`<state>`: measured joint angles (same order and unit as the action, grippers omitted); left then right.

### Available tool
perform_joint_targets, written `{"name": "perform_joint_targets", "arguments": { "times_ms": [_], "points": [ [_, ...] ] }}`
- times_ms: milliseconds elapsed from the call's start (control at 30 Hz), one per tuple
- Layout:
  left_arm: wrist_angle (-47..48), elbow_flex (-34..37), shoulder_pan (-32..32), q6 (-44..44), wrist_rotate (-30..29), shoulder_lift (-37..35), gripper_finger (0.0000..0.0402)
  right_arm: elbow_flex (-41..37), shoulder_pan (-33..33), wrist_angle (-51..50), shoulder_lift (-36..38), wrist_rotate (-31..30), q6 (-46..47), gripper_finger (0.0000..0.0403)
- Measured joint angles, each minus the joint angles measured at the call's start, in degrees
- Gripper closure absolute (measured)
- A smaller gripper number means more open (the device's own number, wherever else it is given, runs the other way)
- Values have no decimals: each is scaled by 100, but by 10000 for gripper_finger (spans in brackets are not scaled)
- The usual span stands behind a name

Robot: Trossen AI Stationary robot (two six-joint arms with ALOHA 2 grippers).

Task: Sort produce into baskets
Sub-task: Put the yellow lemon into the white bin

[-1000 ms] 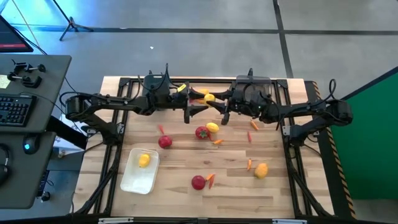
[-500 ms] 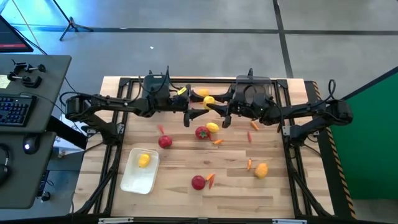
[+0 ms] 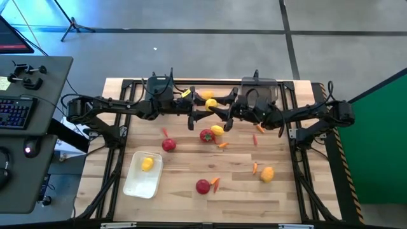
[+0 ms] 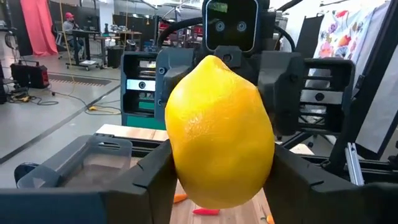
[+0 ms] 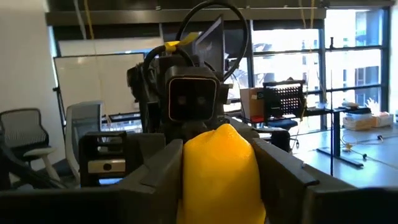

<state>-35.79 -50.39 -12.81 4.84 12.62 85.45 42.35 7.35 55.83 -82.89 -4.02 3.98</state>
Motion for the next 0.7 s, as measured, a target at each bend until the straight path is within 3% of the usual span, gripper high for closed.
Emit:
{"name": "perform_joint_targets", "arguments": {
  "times_ms": [200, 333, 533, 700],
  "points": [
    [346, 0, -120, -51, 251, -65, 245, 0, 0, 45, 43, -209, -114, 152],
    [951, 0, -182, -143, 363, -377, 247, 0, -2, -101, 293, -218, -622, 132],
    [2276, 2, -157, -353, 353, -1177, 248, 2, 15, -981, 811, -216, -1039, 137],
    [3623, -38, -42, -454, 166, -1874, 249, 2, 106, -2143, 907, -201, -1044, 175]
  ]
}}
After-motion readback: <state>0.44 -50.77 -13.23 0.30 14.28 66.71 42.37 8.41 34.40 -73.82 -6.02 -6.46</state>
